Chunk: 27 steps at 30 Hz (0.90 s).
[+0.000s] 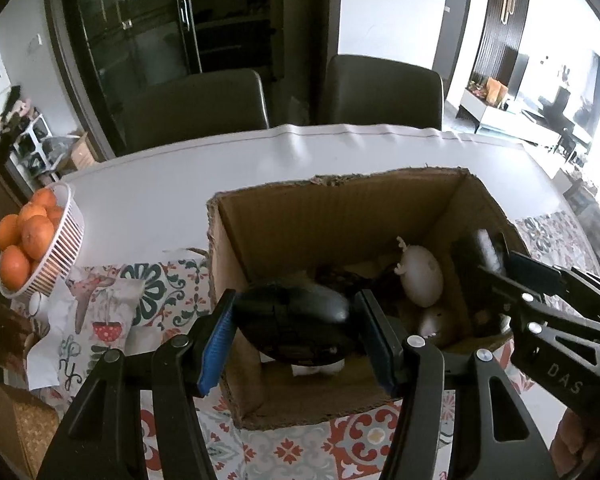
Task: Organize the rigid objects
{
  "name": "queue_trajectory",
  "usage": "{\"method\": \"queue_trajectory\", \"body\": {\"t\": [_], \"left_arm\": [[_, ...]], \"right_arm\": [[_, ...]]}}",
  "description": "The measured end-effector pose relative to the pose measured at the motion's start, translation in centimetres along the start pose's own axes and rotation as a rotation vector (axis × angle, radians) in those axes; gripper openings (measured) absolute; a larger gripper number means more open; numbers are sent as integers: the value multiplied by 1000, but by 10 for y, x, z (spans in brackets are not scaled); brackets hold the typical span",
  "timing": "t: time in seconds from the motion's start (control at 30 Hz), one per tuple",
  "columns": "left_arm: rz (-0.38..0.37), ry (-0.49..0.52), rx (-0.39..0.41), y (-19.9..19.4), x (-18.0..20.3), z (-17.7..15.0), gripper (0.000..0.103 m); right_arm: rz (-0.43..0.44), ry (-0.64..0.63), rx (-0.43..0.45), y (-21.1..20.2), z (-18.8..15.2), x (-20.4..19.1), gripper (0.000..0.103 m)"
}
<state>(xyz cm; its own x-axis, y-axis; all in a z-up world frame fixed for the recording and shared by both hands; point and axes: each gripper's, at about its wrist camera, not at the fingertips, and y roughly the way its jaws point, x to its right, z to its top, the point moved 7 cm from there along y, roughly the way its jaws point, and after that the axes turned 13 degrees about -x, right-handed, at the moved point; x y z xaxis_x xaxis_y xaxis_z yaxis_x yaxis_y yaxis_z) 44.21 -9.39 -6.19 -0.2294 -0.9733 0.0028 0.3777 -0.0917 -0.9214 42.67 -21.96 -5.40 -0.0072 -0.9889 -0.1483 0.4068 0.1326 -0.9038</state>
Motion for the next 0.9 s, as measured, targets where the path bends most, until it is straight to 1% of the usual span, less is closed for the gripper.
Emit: {"method": "queue_trajectory", "body": {"t": [0.03,0.13,0.2,0.33,0.43,0.67,0.77,0.83,0.9], "left_arm": [[9,1,11,-2,0,1,59],[31,6,28,-9,-1,0,59],[43,4,47,-15,-2,0,59],[62,-4,90,-33,-3,-5,63],[64,-10,112,-46,-3,-11,63],[59,-17,161,-78,-4,-38,64],[71,-22,182,-93,-4,-52,64],[77,-24,198,-103,-4,-61,69],[83,-27,215,-114,-3,-71,69]], "right_arm": [[-3,0,-5,1,-1,0,49],[-13,1,1,-1,-1,1,49],[-19,4,20,-7,-1,2,49],[-42,2,45,-21,-5,1,49],[-59,1,76,-37,-11,-1,49],[-93,-7,149,-73,-30,-8,49],[-105,-15,186,-91,-42,-13,49],[-119,-15,211,-102,-51,-16,49],[-118,-10,230,-112,-60,-17,49]]}}
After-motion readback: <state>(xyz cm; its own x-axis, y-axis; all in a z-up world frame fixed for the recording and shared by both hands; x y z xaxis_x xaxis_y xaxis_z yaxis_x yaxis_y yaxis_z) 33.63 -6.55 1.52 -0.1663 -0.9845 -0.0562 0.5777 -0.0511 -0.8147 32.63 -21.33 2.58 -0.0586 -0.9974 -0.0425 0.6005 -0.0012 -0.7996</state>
